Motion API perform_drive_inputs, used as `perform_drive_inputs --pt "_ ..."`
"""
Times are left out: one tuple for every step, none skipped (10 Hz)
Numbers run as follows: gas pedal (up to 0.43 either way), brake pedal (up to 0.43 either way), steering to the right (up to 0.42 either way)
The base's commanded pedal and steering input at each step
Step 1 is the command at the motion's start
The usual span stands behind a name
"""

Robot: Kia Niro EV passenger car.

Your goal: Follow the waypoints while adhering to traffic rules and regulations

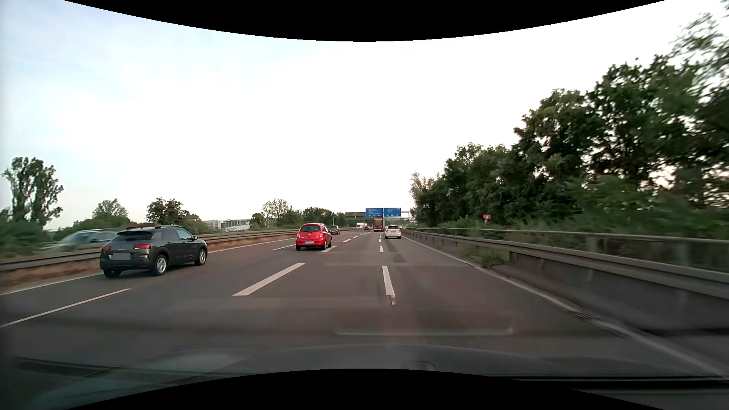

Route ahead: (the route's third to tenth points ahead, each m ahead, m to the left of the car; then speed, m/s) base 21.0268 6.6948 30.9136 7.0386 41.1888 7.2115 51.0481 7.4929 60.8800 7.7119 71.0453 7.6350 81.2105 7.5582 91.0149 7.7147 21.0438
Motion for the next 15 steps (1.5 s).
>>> perform_drive_inputs --pt "0.157 0.0 0.0" --pt "0.157 0.0 -0.001" --pt "0.15 0.0 -0.001" --pt "0.138 0.0 -0.001" --pt "0.098 0.0 -0.002" --pt "0.059 0.0 -0.001" --pt "0.028 0.0 -0.001" --pt "0.0 0.0 -0.002" --pt "0.0 0.0 -0.002" --pt "0.0 0.0 -0.002" --pt "0.0 0.0 -0.002" --pt "0.0 0.0 -0.002" --pt "0.0 0.0 -0.002" --pt "0.0 0.0 -0.002" --pt "0.0 0.0 -0.003"
